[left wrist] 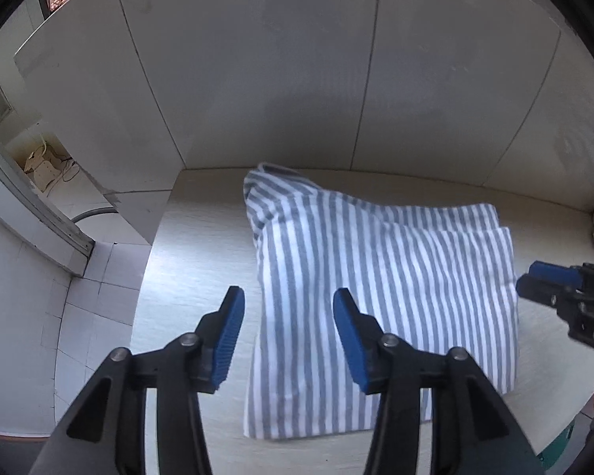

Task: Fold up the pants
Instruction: 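Open the left gripper and pull it back from the folded pants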

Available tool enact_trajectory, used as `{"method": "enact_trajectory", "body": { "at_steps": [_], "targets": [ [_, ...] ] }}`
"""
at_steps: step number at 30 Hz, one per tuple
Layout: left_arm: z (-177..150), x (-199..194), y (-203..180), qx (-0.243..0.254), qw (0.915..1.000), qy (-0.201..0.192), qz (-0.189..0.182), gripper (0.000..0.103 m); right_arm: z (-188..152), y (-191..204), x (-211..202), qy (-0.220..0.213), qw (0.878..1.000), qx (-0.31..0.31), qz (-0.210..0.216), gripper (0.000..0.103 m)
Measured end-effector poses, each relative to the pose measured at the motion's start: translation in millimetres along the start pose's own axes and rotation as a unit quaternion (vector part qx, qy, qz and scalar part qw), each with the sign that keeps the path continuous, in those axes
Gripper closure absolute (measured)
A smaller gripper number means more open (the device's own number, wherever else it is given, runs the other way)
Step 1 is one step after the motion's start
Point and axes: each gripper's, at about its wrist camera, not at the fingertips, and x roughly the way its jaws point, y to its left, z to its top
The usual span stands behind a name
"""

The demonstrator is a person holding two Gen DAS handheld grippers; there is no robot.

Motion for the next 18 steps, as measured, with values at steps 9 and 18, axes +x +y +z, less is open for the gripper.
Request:
{"method": "enact_trajectory", "body": {
  "at_steps": [9, 18],
  "targets": [
    [-27, 36, 16, -0.054, 0.9976, 0.043, 0.01, 0.052, -23, 3, 39, 0.043, 0.998, -0.038, -0.031, 0.067],
    [-23, 24, 28, -0.033, 0.9986, 0.032, -0.024, 0.052, -20, 11, 18, 0.008, 0.998, 0.023, -0.053, 0.067]
  ]
}}
